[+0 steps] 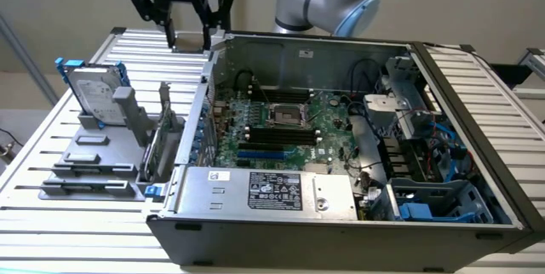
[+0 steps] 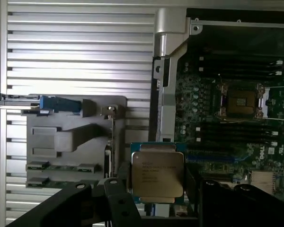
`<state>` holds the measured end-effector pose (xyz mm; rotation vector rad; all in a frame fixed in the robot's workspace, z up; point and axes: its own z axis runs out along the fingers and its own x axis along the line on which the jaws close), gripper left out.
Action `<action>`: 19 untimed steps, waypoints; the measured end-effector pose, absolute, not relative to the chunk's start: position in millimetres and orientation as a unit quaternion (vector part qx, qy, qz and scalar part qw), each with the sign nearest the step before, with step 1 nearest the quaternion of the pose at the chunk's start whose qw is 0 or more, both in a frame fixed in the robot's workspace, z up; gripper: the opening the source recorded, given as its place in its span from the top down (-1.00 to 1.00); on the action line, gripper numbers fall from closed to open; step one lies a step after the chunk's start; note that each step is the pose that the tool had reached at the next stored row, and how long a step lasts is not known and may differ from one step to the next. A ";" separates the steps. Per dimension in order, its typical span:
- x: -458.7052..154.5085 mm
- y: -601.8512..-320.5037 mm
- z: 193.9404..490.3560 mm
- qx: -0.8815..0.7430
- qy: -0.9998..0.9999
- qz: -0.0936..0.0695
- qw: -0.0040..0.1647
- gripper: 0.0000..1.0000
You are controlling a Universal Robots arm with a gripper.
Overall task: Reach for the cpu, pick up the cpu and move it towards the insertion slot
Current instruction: 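Pick up the cpu and move it towards the insertion slot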
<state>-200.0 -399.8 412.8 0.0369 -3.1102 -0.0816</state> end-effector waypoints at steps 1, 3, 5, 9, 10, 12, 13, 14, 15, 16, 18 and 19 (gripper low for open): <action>-196.0 -399.2 412.9 0.012 -0.999 -0.026 0.015 -0.09; -188.0 -397.7 412.9 0.012 -0.999 -0.026 0.015 -0.09; -179.9 -396.1 412.9 0.012 -0.999 -0.026 0.015 -0.09; -165.4 -391.9 412.9 0.012 -0.999 -0.026 0.015 -0.09; -161.8 -390.8 412.9 0.012 -0.999 -0.026 0.015 -0.09; -154.7 -388.3 412.9 0.012 -0.999 -0.026 0.015 -0.09; -151.3 -386.9 412.9 0.012 -0.999 -0.026 0.015 -0.09; -147.6 -385.2 412.9 0.012 -0.999 -0.026 0.015 -0.09; -144.3 -383.6 412.9 0.012 -0.999 -0.026 0.015 -0.09; -141.0 -381.9 412.9 0.012 -0.999 -0.026 0.015 -0.09; -134.5 -378.1 412.8 0.012 -0.999 -0.026 0.015 -0.09; -131.3 -376.1 412.8 0.012 -0.999 -0.026 0.015 -0.09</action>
